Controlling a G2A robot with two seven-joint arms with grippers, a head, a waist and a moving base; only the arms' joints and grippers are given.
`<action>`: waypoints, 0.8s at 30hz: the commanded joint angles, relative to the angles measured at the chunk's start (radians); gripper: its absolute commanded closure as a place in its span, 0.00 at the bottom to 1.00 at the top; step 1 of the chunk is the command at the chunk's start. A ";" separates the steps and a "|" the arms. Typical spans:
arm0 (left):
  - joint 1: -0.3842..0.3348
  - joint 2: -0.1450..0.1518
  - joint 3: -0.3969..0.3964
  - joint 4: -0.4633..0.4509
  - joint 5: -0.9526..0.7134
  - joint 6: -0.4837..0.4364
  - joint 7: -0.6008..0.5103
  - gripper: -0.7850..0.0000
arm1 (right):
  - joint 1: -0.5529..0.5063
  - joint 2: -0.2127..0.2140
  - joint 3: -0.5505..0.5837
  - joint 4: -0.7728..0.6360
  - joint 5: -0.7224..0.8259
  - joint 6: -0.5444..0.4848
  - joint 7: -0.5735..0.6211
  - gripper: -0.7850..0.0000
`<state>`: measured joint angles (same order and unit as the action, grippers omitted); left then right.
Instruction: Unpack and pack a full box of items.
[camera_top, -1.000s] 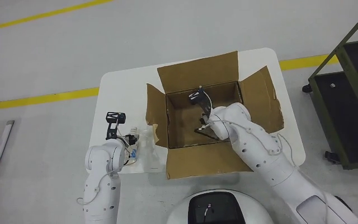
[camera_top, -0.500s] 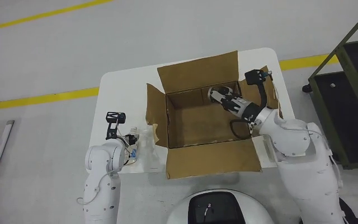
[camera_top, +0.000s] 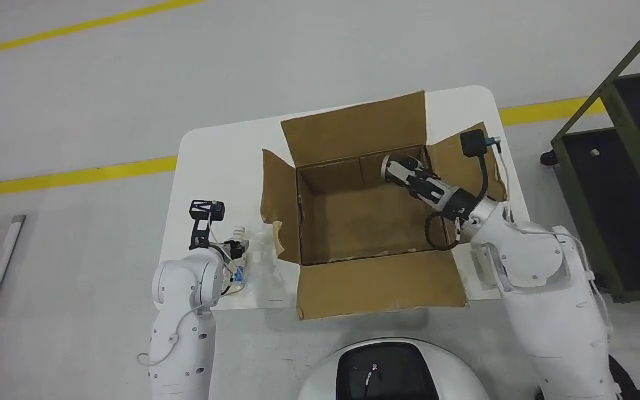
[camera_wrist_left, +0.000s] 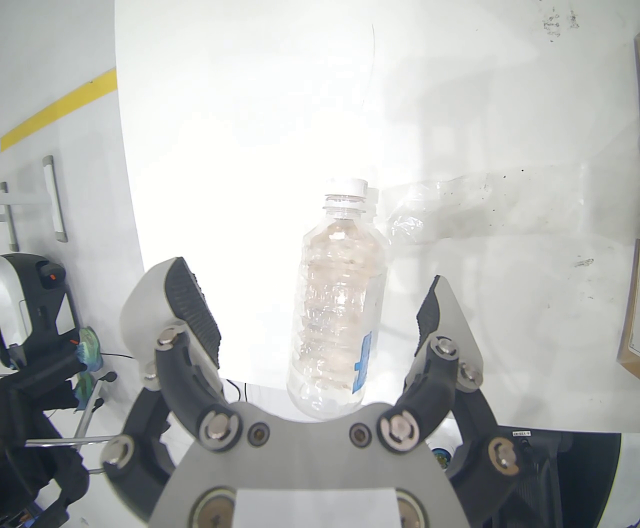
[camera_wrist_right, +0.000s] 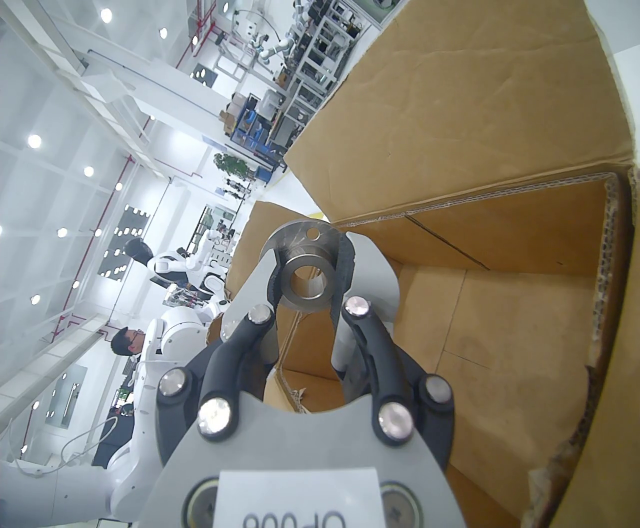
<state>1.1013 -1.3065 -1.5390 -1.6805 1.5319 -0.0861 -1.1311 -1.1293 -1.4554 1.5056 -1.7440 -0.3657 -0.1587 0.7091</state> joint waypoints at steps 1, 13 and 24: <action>0.000 0.000 0.000 0.000 0.000 0.000 0.000 0.00 | -0.005 0.001 -0.006 -0.008 0.005 -0.001 -0.004 1.00; 0.000 0.000 0.000 0.000 0.000 0.000 0.000 0.00 | -0.129 0.043 0.324 -0.236 0.183 0.012 -0.011 1.00; 0.000 0.000 0.000 0.000 0.000 0.000 0.000 0.00 | -0.321 0.091 0.556 -0.371 -0.231 0.117 0.111 1.00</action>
<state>1.1014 -1.3065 -1.5390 -1.6805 1.5319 -0.0861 -1.1311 -1.4353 -1.3679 2.0634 -2.1060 -0.5219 -0.0583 0.7978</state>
